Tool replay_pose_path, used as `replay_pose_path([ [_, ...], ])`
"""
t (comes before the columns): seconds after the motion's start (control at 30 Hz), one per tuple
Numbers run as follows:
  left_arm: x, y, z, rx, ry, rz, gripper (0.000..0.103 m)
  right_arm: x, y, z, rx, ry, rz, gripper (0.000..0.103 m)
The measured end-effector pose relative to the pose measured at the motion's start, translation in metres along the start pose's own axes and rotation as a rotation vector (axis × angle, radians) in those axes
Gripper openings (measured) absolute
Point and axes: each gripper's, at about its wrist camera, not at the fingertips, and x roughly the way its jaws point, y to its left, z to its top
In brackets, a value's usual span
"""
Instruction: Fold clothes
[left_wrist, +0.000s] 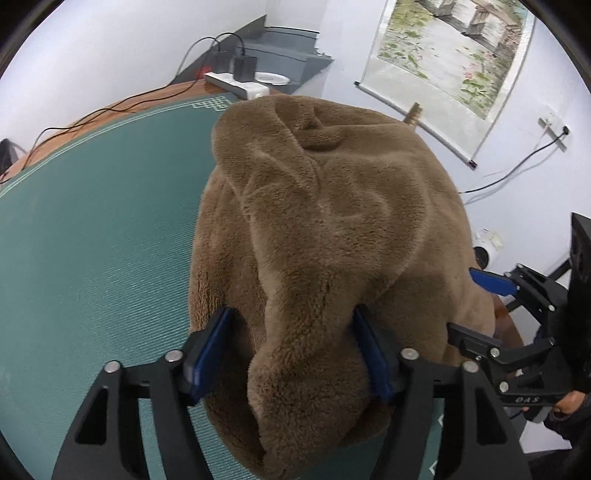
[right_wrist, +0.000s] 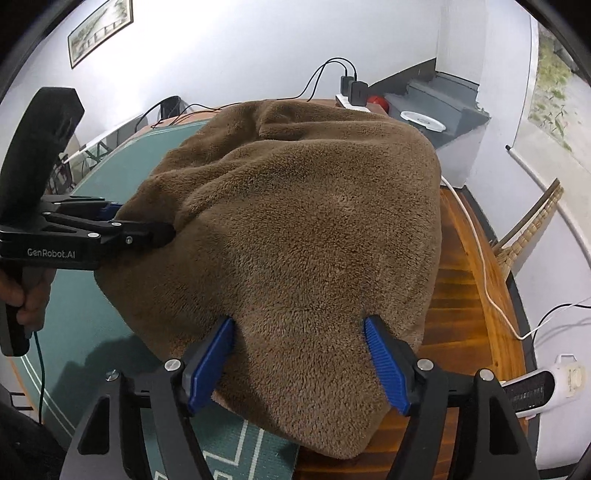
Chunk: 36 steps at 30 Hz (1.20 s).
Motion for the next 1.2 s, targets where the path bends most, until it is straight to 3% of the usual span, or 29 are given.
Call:
replay_pose_path([
  [0.17, -0.006, -0.008, 0.0, -0.012, 0.008, 0.074, 0.086, 0.001, 0.001, 0.003, 0.025, 0.003, -0.019, 0.078],
  [0.27, -0.013, -0.019, 0.0, 0.008, 0.007, 0.174, 0.101, -0.002, 0.001, 0.007, 0.055, 0.028, -0.031, 0.086],
  [0.3, -0.017, -0.021, -0.001, 0.004, 0.002, 0.164, 0.102, -0.003, 0.0, 0.009, 0.073, 0.04, -0.033, 0.087],
  [0.47, -0.041, -0.039, -0.007, -0.015, -0.03, 0.131, 0.103, -0.021, -0.009, 0.008, 0.17, 0.056, -0.037, 0.088],
  [0.7, -0.07, -0.065, -0.018, -0.028, -0.061, 0.135, 0.103, -0.042, -0.011, -0.006, 0.19, 0.066, -0.074, 0.088],
  [1.2, -0.067, -0.083, -0.02, -0.024, -0.043, 0.116, 0.103, -0.068, -0.013, -0.028, 0.209, 0.078, -0.128, 0.088],
])
